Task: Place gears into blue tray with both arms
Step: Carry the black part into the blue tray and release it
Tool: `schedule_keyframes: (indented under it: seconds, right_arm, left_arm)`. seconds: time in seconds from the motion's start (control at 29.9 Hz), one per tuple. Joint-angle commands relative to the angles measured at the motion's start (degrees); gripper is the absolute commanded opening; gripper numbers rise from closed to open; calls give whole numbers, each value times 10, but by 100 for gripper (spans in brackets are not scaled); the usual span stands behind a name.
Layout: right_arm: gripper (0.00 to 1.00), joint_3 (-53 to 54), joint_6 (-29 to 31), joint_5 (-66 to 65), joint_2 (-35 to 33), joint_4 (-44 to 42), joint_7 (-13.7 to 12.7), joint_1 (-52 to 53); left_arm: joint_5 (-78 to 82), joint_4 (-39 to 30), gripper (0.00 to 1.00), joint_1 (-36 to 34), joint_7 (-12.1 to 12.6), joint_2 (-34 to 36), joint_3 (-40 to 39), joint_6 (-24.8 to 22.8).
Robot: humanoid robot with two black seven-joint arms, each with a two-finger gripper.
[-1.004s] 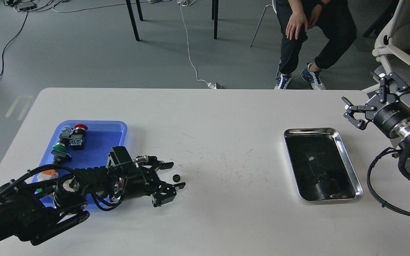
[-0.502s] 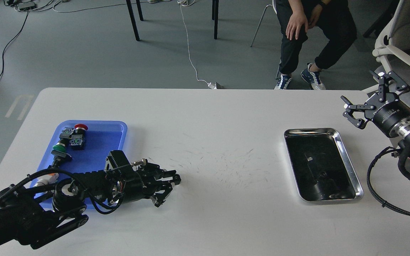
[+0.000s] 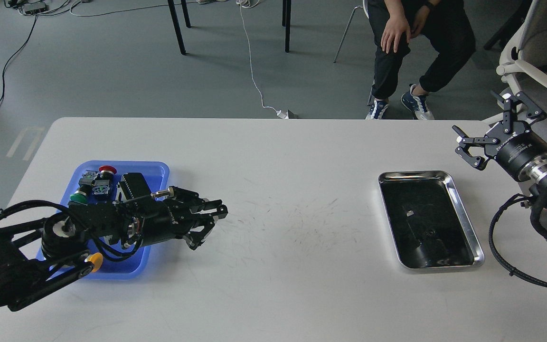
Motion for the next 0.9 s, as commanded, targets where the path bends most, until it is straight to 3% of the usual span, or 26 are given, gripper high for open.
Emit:
schedule_keyframes:
  seconds: [0.0, 0.13, 0.4, 0.57, 0.87]
  right_arm:
    - [96, 1, 0, -1, 0, 1, 0, 1]
    - [96, 0, 0, 0, -1, 1, 0, 0]
    - [96, 4, 0, -1, -3, 1, -1, 0]
    - [96, 3, 0, -1, -3, 1, -1, 1]
    - [96, 3, 0, -1, -3, 1, -1, 2]
  left_arm:
    - [-48, -9, 13, -13, -26, 87, 1, 26]
    - [-106, 7, 13, 5, -62, 148, 10, 62]
    - [-152, 144, 13, 116, -62, 135, 17, 167]
    - [-161, 206, 13, 124, -62, 82, 17, 175]
    - [-165, 212, 16, 124, -62, 58, 18, 174]
